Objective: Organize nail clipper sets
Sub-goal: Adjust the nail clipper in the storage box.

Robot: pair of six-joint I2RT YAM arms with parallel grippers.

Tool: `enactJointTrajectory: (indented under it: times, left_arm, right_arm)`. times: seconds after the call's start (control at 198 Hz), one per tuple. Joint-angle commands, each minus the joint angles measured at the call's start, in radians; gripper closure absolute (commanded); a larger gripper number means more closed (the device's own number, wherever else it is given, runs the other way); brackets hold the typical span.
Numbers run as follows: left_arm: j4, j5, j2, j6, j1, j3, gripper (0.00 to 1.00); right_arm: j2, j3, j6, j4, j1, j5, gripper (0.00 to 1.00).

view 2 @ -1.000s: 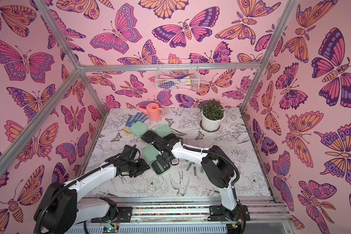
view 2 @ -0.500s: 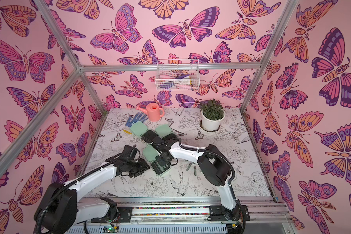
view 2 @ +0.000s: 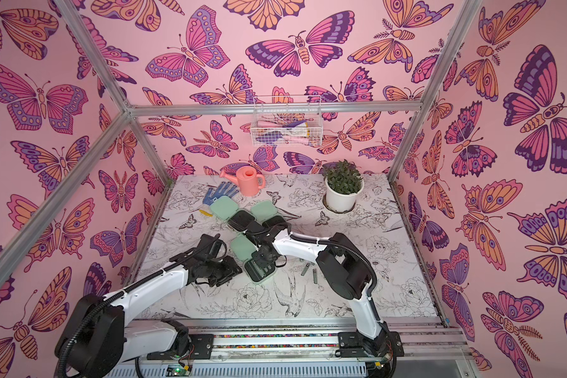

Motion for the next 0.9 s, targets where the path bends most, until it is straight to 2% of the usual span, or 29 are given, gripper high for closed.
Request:
enactJointTrajectory:
  times: [0.0,0.435,0.541,0.9]
  left_arm:
    - [0.002,-0.002,0.009,0.003,0.009,-0.021,0.49]
    - [0.002,0.003,0.009,0.003,0.009,-0.012,0.49]
    - [0.002,0.002,0.047,0.003,0.009,-0.011,0.49]
    - [0.005,0.006,0.047,0.003,0.009,-0.012,0.49]
  right_arm:
    - [0.037,0.024,-0.002,0.003,-0.005,0.005,0.87]
    - [0.034,-0.032,0.021,0.018,-0.001,-0.029,0.87]
    - [0.036,-0.039,0.026,0.018,0.006,-0.034,0.87]
    - [0.043,-0.055,0.049,0.0,0.029,0.0,0.88]
